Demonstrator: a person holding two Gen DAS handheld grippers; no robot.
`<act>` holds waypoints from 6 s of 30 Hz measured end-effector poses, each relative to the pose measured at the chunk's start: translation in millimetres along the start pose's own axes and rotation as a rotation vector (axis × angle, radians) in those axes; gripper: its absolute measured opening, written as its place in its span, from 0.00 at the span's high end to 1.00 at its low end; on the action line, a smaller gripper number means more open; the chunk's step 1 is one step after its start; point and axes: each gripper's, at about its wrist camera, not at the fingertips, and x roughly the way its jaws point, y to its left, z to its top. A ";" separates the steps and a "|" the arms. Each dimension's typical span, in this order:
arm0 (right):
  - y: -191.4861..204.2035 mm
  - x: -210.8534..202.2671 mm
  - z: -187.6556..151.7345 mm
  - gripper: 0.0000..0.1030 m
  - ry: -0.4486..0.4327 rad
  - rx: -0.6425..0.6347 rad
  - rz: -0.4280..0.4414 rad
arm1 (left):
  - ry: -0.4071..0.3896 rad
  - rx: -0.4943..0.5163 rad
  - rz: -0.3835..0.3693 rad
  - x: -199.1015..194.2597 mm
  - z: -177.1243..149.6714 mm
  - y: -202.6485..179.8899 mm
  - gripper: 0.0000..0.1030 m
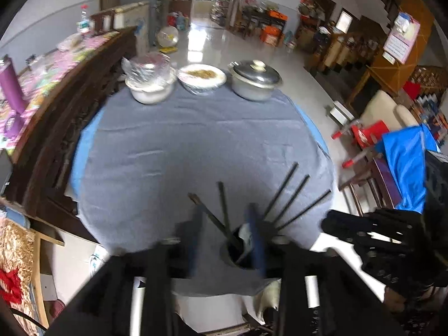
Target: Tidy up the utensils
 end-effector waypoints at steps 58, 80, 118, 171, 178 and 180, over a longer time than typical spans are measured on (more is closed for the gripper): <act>-7.2 -50.1 -46.0 0.51 -0.079 0.305 -0.058 | 0.329 -0.005 0.183 21.7 -40.7 28.9 0.26; 39.8 -14.2 -28.7 0.50 -0.049 0.040 -0.028 | 0.147 -0.036 0.260 -9.8 -48.6 37.7 0.26; 9.8 -38.6 -27.3 0.50 -0.144 0.062 -0.111 | 0.131 0.012 0.170 3.1 -43.5 17.8 0.26; 14.1 1.4 -34.3 0.50 -0.035 0.073 -0.133 | 0.176 0.032 0.165 17.5 -49.9 15.0 0.26; 14.9 -0.6 -33.7 0.50 -0.038 0.066 -0.140 | 0.166 0.029 0.163 16.9 -48.9 14.5 0.26; 15.4 -0.5 -34.4 0.50 -0.036 0.063 -0.143 | 0.167 0.029 0.161 17.2 -49.2 14.8 0.26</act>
